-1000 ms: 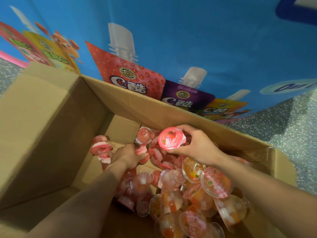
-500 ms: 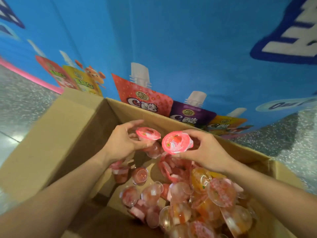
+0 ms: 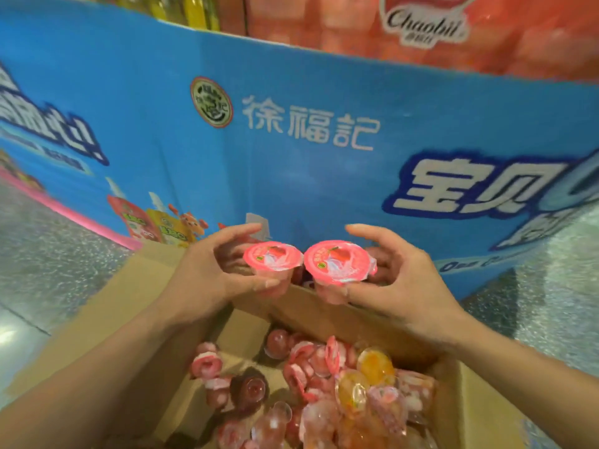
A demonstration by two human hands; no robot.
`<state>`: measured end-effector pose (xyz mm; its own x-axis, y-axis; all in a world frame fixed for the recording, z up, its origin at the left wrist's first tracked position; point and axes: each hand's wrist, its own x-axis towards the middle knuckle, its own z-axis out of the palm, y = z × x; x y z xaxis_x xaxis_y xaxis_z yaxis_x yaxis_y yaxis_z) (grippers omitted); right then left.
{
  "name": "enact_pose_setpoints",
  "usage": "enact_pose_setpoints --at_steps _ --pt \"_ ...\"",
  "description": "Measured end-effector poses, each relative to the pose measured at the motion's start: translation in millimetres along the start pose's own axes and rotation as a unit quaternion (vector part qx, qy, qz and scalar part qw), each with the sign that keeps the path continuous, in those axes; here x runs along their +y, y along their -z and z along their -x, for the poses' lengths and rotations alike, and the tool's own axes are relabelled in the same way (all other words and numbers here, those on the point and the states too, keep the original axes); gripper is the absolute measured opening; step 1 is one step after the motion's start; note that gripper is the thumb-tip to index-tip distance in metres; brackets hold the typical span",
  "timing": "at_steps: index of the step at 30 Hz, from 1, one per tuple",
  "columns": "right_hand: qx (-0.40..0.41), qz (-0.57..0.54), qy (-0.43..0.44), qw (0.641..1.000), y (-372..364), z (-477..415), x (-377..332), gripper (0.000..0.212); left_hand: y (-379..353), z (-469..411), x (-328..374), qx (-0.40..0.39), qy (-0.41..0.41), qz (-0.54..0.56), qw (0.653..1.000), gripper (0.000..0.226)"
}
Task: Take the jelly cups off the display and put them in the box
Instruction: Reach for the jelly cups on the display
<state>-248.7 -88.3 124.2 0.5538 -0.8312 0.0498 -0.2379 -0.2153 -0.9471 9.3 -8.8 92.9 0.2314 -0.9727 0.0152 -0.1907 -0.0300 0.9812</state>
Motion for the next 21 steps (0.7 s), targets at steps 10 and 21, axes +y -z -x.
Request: enact_pose_setpoints --at_steps 10,21 --pt "0.014 0.012 0.104 0.994 62.0 4.6 -100.5 0.060 13.8 1.7 130.3 0.016 -0.114 -0.012 0.993 0.066" --pt "0.068 0.057 0.213 0.973 140.7 -4.6 -225.3 0.058 9.8 -32.3 277.5 0.012 -0.266 0.015 0.964 0.052"
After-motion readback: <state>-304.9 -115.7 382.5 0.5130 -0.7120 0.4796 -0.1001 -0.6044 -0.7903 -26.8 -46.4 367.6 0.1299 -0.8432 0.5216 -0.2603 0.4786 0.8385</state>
